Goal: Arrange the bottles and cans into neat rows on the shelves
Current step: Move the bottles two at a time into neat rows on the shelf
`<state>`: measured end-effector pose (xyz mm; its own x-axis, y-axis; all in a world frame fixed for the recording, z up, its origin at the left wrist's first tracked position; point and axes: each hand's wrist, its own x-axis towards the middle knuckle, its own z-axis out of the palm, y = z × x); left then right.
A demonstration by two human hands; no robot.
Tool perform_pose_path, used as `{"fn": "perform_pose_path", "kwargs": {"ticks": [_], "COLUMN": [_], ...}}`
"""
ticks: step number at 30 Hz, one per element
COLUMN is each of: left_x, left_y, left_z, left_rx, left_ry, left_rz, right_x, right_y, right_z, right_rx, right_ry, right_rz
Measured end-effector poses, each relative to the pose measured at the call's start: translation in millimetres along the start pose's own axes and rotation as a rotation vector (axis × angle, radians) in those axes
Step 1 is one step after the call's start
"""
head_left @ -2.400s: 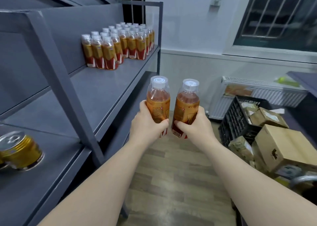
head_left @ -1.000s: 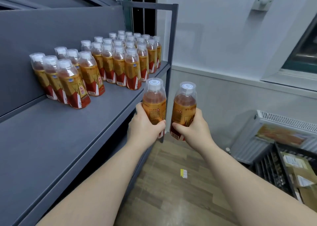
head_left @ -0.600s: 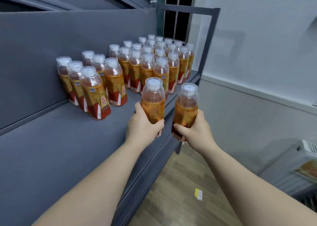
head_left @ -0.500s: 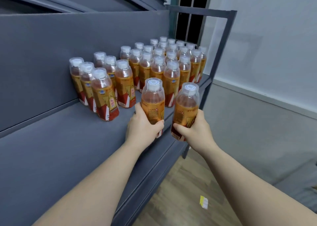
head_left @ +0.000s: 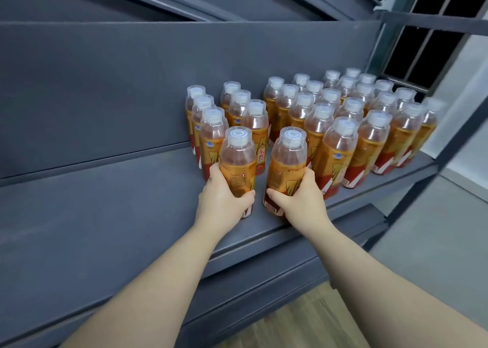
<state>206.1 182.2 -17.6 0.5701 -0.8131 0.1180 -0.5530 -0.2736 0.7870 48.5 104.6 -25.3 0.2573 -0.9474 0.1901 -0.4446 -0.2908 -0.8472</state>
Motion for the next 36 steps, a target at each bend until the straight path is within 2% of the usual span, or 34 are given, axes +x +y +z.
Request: {"fn": "perform_pose_path", "kwargs": {"ticks": [10, 15, 19, 22, 25, 29, 36], "left_x": [-5, -9, -14, -15, -15, -16, -20], "left_y": [7, 12, 19, 22, 20, 12, 15], "left_z": [18, 20, 27, 31, 28, 17, 27], "left_rx": [-0.041, -0.080, -0.004, 0.022, -0.062, -0.180, 0.046], "left_ry": [0.125, 0.132, 0.228, 0.288, 0.259, 0.141, 0.252], "left_rz": [-0.094, -0.137, -0.250, -0.253, -0.244, -0.227, -0.196], "right_x": [42, 48, 48, 49, 50, 50, 47], "right_y": [13, 13, 16, 18, 18, 14, 10], "right_z": [8, 10, 9, 7, 6, 9, 9], "right_rx": [0.026, 0.027, 0.014, 0.007, -0.002, -0.020, -0.055], "right_ry": [-0.110, -0.136, -0.163, -0.192, -0.194, -0.183, -0.199], "right_rz": [-0.069, -0.092, -0.100, -0.108, -0.102, -0.074, -0.055]}}
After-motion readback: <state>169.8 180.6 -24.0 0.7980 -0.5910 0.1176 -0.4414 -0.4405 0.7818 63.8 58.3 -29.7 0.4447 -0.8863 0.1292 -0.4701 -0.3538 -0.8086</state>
